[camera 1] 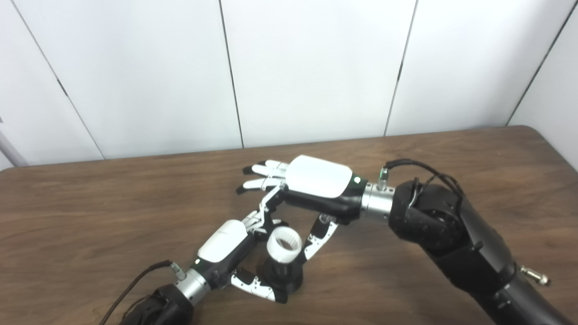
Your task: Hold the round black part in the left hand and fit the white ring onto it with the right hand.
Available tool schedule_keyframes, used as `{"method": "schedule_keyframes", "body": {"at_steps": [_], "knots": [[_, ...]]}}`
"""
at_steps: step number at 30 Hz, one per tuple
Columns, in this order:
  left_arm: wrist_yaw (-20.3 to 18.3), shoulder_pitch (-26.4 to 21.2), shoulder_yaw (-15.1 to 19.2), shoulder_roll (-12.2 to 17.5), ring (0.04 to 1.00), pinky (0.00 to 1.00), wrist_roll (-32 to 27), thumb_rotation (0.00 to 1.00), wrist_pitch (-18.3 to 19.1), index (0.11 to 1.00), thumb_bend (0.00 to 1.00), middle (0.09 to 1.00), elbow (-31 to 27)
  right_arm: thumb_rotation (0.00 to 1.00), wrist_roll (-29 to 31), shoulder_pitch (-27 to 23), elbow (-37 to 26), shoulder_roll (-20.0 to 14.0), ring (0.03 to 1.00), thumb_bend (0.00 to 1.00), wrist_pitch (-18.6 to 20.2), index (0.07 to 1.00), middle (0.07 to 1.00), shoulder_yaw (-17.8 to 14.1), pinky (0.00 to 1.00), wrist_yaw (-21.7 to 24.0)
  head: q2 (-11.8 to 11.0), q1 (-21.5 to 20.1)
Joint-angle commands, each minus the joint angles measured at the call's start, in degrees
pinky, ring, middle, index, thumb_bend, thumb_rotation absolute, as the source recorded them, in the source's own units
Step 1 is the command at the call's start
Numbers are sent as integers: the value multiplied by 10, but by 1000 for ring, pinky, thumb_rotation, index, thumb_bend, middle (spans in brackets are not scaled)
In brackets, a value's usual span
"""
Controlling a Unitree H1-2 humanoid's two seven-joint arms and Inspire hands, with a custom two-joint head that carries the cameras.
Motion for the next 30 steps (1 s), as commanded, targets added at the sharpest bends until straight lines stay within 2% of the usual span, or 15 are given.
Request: {"method": "schedule_keyframes", "body": {"at_steps": [1, 6, 16, 21, 30], "knots": [[-15, 7, -5, -2, 1000, 1000, 8, 63, 5, 479, 525, 863, -12, 145, 5, -12, 2, 1, 1000, 525, -17, 480, 909, -6, 1000, -16, 1, 2], [-22, 9, -5, -2, 1000, 1000, 9, 63, 16, 479, 525, 861, -25, 146, 0, -3, 8, 5, 1000, 525, -14, 480, 917, -6, 1000, -11, 5, 5], [-23, 8, -5, -1, 1000, 1000, 5, 63, 7, 479, 525, 871, -26, 144, 5, 10, 29, 7, 1000, 525, -28, 480, 912, -7, 1000, -19, 12, 8], [-27, 11, -5, -1, 1000, 1000, 5, 64, 12, 479, 525, 875, -34, 144, 4, 11, 31, 7, 1000, 525, -23, 480, 909, -8, 1000, -16, 12, 12], [-40, 11, -1, -2, 1000, 1000, 6, 64, 19, 479, 525, 876, -47, 142, 6, 13, 52, 9, 1000, 525, -38, 481, 907, -8, 1000, -24, 15, 14]]}}
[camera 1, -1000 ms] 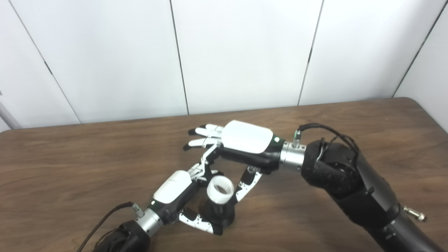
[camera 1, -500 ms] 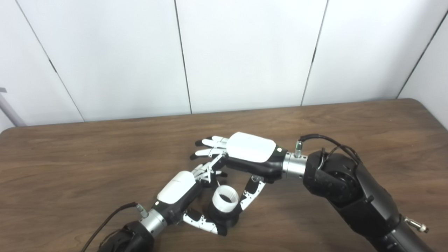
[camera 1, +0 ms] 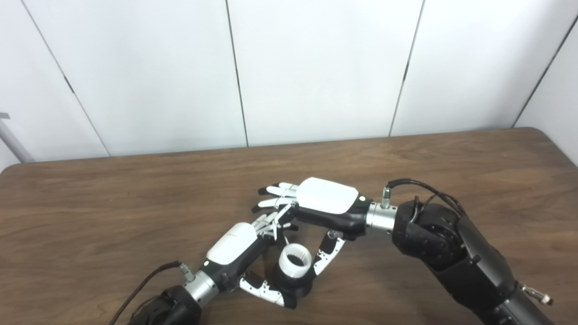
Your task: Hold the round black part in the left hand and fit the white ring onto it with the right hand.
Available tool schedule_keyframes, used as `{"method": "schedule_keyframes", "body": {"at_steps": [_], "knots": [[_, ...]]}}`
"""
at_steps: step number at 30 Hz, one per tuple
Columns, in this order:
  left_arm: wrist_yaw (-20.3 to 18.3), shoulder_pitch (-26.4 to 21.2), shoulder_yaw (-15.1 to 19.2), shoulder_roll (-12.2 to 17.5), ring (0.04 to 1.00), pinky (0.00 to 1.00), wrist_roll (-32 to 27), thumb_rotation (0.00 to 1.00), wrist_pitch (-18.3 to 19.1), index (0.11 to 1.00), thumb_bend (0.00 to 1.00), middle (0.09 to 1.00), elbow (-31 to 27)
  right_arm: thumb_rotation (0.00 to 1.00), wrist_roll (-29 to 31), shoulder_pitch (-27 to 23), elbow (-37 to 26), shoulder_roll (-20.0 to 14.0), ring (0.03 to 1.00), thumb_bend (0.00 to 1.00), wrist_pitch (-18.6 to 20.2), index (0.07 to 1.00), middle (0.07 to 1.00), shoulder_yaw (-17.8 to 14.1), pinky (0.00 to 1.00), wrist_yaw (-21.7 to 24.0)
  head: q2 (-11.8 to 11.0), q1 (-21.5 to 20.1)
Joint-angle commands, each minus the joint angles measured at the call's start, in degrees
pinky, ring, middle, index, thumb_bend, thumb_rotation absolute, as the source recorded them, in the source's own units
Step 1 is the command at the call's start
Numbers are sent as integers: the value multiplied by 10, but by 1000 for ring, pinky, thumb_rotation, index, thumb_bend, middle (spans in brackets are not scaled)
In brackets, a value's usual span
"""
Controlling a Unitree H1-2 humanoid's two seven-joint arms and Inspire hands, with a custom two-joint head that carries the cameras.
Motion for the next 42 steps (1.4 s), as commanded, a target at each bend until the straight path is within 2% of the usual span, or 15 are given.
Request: {"method": "schedule_keyframes", "body": {"at_steps": [1, 27, 34, 42], "knots": [[-10, -1, -2, 2, 1000, 1000, 6, 64, -4, 479, 525, 874, -12, 142, 7, -15, -5, 3, 1000, 525, -15, 481, 907, -7, 1000, -18, 0, 1], [-30, 1, 0, -2, 1000, 1000, 14, 65, 16, 478, 525, 886, -38, 143, -11, -10, 24, 12, 1000, 525, -37, 481, 899, -1, 1000, -28, 17, 12], [-31, 1, 1, -4, 1000, 1000, 15, 63, 18, 478, 525, 878, -41, 143, 4, -6, 25, 6, 1000, 526, -40, 481, 905, -3, 1000, -21, 25, 8], [-35, -2, -5, -5, 1000, 1000, 28, 64, 25, 478, 525, 884, -42, 144, 14, -13, 12, -8, 1000, 526, -33, 481, 909, 4, 1000, 10, 29, 1]]}}
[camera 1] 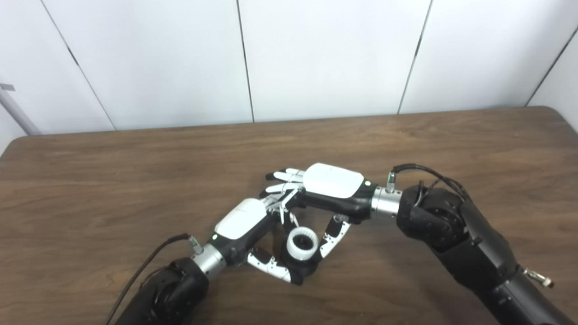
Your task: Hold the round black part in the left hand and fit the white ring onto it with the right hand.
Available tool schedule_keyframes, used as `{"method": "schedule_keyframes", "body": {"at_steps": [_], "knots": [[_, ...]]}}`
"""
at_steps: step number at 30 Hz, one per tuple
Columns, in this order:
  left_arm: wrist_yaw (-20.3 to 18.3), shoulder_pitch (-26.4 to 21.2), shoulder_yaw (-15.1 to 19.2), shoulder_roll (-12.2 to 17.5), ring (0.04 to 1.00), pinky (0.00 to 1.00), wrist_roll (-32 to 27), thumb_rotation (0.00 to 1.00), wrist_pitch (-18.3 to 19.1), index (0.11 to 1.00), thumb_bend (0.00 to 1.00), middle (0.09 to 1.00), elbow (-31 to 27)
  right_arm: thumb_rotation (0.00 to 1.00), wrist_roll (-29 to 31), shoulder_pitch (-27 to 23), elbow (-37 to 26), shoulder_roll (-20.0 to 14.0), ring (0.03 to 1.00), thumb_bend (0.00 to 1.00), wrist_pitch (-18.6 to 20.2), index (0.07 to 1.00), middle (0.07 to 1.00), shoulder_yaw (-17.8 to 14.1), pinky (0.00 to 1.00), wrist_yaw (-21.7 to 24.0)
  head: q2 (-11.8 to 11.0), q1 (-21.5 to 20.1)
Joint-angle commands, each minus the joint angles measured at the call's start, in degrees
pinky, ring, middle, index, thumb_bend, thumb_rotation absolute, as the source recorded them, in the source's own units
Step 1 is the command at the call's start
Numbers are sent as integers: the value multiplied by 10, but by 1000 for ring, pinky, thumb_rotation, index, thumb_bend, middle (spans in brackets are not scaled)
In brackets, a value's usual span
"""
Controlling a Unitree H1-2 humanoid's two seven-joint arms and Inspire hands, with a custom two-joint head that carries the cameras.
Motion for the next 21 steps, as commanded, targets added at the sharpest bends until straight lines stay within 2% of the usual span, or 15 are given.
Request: {"method": "schedule_keyframes", "body": {"at_steps": [1, 14, 21], "knots": [[-12, -7, -6, -3, 1000, 1000, 11, 64, 5, 478, 525, 892, -12, 144, 13, -24, -21, -9, 1000, 526, -6, 481, 907, -2, 1000, 5, 2, -2], [-17, -7, -15, -16, 1000, 1000, 22, 63, 17, 479, 525, 898, -16, 144, 23, -35, -23, -16, 1000, 526, -6, 481, 900, 0, 1000, 27, 2, -1], [-6, -7, -16, -16, 1000, 1000, 29, 62, 6, 479, 525, 902, -15, 143, 22, -34, -20, -15, 1000, 526, -7, 481, 907, 4, 1000, 32, 4, 1]]}}
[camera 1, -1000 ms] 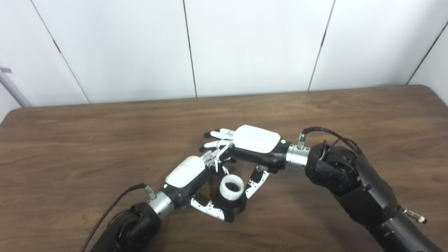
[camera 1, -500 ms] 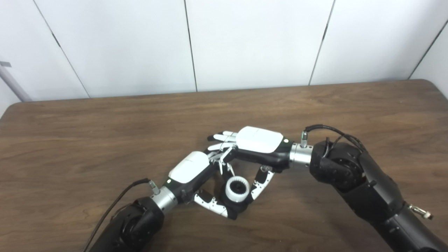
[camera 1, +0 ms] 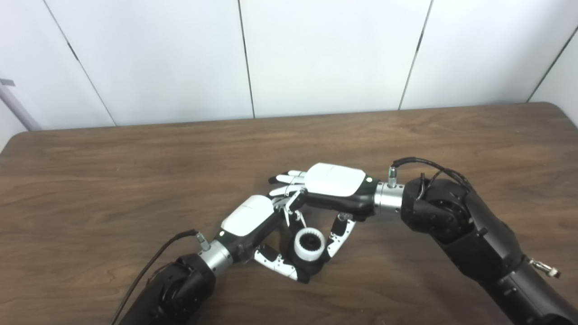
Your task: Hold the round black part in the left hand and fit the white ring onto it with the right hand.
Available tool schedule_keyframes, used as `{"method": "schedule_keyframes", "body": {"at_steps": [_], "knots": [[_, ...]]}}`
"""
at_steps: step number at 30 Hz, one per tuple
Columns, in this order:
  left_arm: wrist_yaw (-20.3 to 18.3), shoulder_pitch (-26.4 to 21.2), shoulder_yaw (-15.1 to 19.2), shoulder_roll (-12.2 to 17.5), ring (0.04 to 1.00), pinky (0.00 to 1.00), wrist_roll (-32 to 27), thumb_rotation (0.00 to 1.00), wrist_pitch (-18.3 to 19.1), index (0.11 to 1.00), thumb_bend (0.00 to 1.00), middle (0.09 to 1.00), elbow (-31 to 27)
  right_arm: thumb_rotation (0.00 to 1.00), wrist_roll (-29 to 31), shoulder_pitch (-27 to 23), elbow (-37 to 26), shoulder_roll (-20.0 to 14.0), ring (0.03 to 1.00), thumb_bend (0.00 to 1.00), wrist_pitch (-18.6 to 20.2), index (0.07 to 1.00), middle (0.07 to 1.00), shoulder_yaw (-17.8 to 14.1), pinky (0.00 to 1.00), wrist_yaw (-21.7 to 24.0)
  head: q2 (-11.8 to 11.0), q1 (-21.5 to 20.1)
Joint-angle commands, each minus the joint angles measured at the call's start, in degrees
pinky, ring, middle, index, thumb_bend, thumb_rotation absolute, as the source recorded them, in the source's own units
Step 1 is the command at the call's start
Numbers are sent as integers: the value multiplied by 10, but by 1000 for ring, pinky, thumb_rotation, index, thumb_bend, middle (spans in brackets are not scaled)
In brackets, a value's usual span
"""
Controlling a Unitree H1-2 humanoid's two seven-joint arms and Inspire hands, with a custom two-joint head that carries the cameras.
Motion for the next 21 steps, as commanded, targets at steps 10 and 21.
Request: {"method": "schedule_keyframes", "body": {"at_steps": [10, 21], "knots": [[11, -3, -9, -8, 1000, 1000, 31, 61, -2, 480, 525, 897, -5, 142, 6, -12, -14, -2, 1000, 526, -10, 481, 901, 9, 1000, -2, 2, 4], [61, -8, -17, -13, 1000, 1000, 89, 59, -8, 480, 525, 882, 10, 152, 3, 1, -19, -7, 1000, 524, 0, 487, 916, 13, 1000, 5, 4, 8]]}}
